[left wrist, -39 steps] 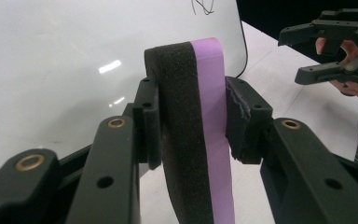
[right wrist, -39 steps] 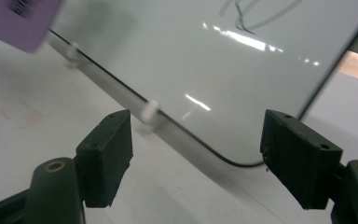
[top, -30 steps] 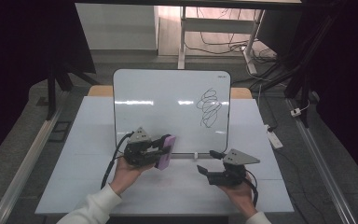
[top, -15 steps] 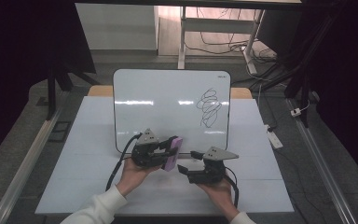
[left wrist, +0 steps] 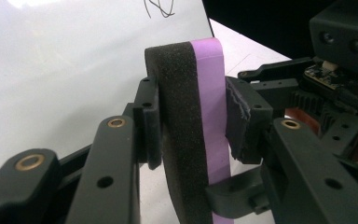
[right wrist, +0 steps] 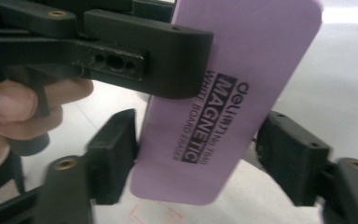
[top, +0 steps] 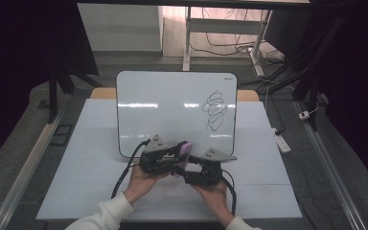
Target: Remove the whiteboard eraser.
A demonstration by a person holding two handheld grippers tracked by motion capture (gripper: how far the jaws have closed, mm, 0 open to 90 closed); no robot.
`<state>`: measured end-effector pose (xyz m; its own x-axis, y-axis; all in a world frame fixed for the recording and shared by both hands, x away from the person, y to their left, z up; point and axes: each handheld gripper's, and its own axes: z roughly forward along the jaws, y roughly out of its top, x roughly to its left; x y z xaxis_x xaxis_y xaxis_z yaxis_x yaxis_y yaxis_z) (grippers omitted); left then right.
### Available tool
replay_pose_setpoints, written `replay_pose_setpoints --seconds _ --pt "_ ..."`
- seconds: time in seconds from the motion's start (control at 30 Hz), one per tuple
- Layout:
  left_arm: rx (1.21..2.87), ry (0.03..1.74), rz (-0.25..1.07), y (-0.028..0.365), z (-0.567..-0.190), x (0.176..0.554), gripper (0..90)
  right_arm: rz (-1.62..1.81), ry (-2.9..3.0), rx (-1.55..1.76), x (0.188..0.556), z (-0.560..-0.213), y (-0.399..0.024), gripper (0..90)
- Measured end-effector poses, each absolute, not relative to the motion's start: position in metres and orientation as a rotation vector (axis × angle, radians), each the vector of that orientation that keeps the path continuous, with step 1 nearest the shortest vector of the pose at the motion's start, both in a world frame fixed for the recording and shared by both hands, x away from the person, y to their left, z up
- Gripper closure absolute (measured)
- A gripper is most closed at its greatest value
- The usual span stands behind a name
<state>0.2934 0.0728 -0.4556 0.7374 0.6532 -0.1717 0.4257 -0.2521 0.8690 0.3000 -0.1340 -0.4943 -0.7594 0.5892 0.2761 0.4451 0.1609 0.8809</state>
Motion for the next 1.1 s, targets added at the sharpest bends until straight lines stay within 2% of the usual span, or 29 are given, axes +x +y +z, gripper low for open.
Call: replay_pose_setpoints --seconds 0.07,0.37,0.4,0.43,0.5,0.53,0.67,1.1 --pt "1.887 0.832 0.277 0.073 -0.456 0.293 59.4 1.656 2.275 1.035 0.299 -0.493 -0.135 35.1" --pt "1.869 0.833 0.259 0.077 -0.456 0.291 58.0 1.582 2.265 0.965 0.297 -0.487 -0.138 38.7" --pt "1.866 0.833 0.259 0.077 -0.456 0.291 52.8 1.554 2.265 0.939 0.296 -0.485 -0.138 39.0" --pt "1.865 0.835 0.255 0.078 -0.456 0.291 52.8 1.554 2.265 0.939 0.296 -0.485 -0.138 39.0" --pt "1.865 0.847 0.249 0.082 -0.454 0.291 40.9 1.528 2.266 0.915 0.296 -0.483 -0.140 39.1" --pt "1.856 0.852 0.251 0.086 -0.453 0.291 38.1 1.519 2.266 0.899 0.296 -0.482 -0.142 39.1" --pt "1.837 0.861 0.251 0.108 -0.446 0.285 31.9 1.512 2.258 0.881 0.299 -0.479 -0.153 39.2" --pt "1.885 1.060 0.339 0.201 -0.475 0.246 31.0 1.451 2.199 0.890 0.314 -0.469 -0.191 39.6"
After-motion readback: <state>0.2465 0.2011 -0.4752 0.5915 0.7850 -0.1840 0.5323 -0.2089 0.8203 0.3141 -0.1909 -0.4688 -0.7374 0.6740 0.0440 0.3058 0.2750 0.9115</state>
